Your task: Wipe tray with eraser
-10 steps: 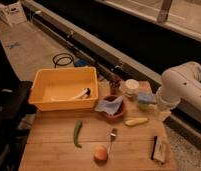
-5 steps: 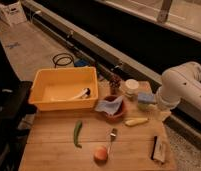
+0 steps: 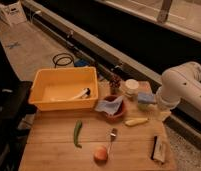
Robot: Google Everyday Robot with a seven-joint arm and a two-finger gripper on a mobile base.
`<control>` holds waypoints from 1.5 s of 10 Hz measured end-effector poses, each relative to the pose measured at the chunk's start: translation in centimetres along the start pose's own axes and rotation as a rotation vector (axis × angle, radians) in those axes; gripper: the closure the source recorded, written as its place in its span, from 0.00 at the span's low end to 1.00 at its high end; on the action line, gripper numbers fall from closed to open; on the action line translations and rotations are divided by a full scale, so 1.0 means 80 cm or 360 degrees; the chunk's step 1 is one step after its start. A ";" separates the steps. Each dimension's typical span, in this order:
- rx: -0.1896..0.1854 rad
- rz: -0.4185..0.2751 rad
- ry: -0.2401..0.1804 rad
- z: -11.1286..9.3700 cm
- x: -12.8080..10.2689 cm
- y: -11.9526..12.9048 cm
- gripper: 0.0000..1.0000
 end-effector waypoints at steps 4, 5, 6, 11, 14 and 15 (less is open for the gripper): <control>0.0000 0.0000 0.0000 0.000 0.000 0.000 0.35; 0.0009 -0.0018 -0.0006 -0.001 0.000 -0.001 0.35; 0.0022 -0.0044 -0.0015 -0.003 -0.001 -0.001 0.35; 0.0082 -0.0892 0.0043 -0.026 -0.022 0.010 0.35; -0.0011 -0.1201 0.0034 -0.002 0.000 0.043 0.35; -0.0017 -0.1234 0.0029 0.002 0.002 0.047 0.35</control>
